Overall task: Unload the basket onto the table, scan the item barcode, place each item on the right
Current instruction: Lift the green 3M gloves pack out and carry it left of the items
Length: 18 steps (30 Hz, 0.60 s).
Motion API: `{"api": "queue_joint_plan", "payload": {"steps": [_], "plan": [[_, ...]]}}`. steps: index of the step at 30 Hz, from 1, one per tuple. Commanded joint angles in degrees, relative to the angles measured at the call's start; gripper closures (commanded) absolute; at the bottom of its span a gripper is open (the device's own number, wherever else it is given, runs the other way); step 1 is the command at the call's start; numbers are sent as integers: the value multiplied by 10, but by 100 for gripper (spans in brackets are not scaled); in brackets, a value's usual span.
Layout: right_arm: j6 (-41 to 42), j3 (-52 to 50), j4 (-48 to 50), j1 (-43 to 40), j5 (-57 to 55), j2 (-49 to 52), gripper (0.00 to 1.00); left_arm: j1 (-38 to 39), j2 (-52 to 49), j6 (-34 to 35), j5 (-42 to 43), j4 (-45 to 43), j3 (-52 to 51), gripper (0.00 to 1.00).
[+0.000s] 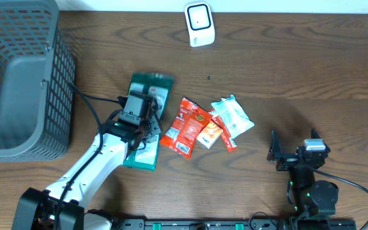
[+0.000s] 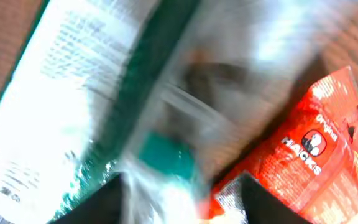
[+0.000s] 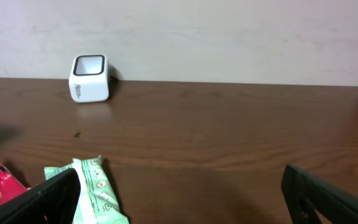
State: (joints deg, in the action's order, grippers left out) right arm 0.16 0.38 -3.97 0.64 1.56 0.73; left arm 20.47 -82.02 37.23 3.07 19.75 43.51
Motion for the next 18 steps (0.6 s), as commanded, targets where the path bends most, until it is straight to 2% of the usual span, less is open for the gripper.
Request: {"api": "queue_joint_plan", "payload": {"steps": [1,5,6,9,11,13,18], "plan": [[-6,-1,-2,-7,2,-1,1,0,13,1,-3,-2,13,24],[-6,-1,-2,-7,2,-1,1,-3,50,-37,1,6,48,22],[-6,-1,-2,-7,2,-1,1,-6,56,-43,1,9,51,27],[-6,-1,-2,-7,2,-1,1,-19,65,-61,-9,26,52,49],[-6,-1,-2,-7,2,-1,1,-29,61,-73,-36,59,52,73],[-6,-1,-2,-7,2,-1,1,-40,55,-82,-67,93,52,88],[-6,-1,-2,-7,2,-1,1,-84,27,-111,-113,157,43,88]]}}
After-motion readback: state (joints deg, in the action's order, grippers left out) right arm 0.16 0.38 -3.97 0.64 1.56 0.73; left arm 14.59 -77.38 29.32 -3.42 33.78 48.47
